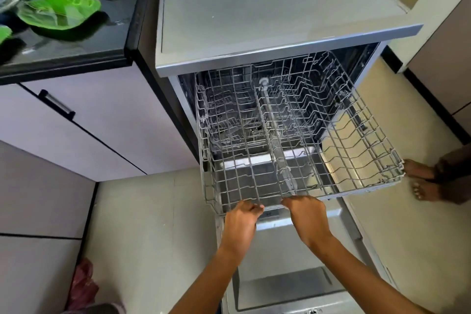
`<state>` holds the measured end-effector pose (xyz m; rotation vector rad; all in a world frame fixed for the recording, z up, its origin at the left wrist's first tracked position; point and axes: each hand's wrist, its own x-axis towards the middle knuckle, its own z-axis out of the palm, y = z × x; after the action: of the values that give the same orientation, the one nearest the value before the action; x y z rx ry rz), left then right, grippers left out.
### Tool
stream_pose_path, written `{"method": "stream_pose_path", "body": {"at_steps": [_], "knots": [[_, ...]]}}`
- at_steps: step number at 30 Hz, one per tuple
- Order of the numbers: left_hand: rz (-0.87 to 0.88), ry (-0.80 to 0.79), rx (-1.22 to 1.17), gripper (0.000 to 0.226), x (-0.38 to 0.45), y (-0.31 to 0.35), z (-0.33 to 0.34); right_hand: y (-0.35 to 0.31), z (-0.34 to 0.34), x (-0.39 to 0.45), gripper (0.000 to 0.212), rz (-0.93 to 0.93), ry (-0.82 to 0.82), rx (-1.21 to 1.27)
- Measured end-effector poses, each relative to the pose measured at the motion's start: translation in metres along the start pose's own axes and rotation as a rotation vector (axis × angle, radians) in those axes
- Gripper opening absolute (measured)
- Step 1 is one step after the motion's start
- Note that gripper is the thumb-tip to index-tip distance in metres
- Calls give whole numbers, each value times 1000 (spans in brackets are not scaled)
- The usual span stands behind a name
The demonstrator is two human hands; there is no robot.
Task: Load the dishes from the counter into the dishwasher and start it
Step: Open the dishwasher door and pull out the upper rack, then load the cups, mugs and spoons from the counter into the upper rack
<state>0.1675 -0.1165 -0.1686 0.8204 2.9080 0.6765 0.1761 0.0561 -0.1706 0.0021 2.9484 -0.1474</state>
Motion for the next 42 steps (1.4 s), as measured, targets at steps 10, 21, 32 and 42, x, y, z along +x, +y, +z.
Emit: {"method": "stream_pose_path", "body": {"at_steps": [10,21,32,42], "knots": [[-7,-28,40,54,-11,3,4,-3,0,-14,24,12,47,61],[-33,-126,55,31,-30,17,-52,-30,-50,-37,29,81,22,107],[-331,482,-101,21,-39,-55,-258,-205,-215,22,10,-91,462,571],[-451,688,-48,26,-33,-253,-440,-429,-301,163,11,-211,604,707]]}}
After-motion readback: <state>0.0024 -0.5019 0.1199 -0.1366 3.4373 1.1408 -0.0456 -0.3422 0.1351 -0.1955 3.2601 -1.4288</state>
